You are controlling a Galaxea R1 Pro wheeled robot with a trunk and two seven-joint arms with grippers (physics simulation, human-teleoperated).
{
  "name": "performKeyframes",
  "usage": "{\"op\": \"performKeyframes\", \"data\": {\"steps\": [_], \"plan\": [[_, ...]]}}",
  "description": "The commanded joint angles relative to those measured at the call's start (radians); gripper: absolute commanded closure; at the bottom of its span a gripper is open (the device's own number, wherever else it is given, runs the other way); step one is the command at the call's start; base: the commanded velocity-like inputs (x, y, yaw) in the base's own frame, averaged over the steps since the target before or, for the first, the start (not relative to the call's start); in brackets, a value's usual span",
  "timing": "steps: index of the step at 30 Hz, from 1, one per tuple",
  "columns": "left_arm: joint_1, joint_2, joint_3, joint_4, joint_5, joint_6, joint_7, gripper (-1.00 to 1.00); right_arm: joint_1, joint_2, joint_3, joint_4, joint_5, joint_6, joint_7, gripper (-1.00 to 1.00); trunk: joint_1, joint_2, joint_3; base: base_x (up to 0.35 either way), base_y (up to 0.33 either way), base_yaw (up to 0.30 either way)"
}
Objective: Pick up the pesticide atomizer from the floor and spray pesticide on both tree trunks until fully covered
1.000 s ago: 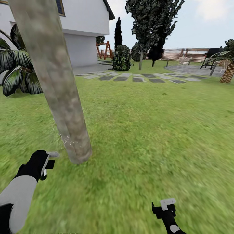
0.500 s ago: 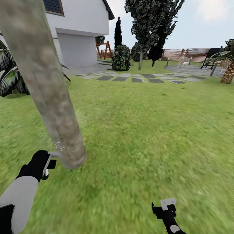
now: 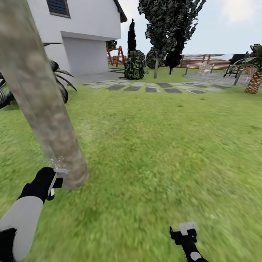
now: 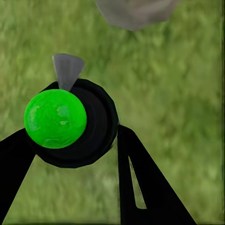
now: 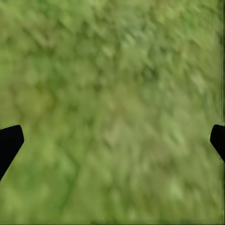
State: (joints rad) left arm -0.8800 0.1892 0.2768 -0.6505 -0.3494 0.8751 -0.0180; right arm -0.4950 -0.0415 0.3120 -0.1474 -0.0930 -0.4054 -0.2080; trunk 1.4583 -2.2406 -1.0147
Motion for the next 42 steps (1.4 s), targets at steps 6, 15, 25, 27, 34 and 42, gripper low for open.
{"op": "performKeyframes", "data": {"steps": [6, 15, 25, 27, 34, 42], "plan": [[0.006, 0.001, 0.003, -0.001, -0.005, 0.004, -0.002, 1.0, 0.0, 0.0, 0.009, 0.0, -0.01, -0.003, -0.002, -1.0, 0.0, 0.0, -0.001, 0.0, -0.275, 0.003], [0.009, 0.003, 0.001, -0.001, -0.009, 0.004, 0.001, 1.0, 0.0, 0.0, 0.009, 0.0, -0.01, -0.003, -0.002, -1.0, 0.0, 0.0, -0.001, 0.048, -0.274, 0.226], [0.005, 0.003, -0.001, -0.001, -0.01, 0.006, 0.001, 1.0, 0.0, 0.0, 0.009, 0.0, -0.01, -0.003, -0.002, -1.0, 0.0, 0.0, -0.001, 0.15, -0.267, 0.263], [0.004, 0.003, -0.001, -0.001, -0.01, 0.005, 0.001, 1.0, 0.0, 0.0, 0.009, 0.0, -0.01, -0.003, -0.002, -1.0, 0.0, 0.0, -0.001, 0.156, -0.262, 0.083], [0.007, 0.003, -0.001, -0.001, -0.01, 0.005, 0.001, 1.0, 0.0, 0.0, 0.009, 0.0, -0.01, -0.003, -0.002, -1.0, 0.0, 0.0, -0.001, 0.157, -0.262, 0.011], [0.01, 0.003, -0.001, -0.001, -0.01, 0.005, 0.003, 1.0, 0.0, 0.0, 0.009, 0.0, -0.01, -0.003, -0.002, -1.0, 0.0, 0.0, -0.001, 0.158, -0.261, 0.096]]}}
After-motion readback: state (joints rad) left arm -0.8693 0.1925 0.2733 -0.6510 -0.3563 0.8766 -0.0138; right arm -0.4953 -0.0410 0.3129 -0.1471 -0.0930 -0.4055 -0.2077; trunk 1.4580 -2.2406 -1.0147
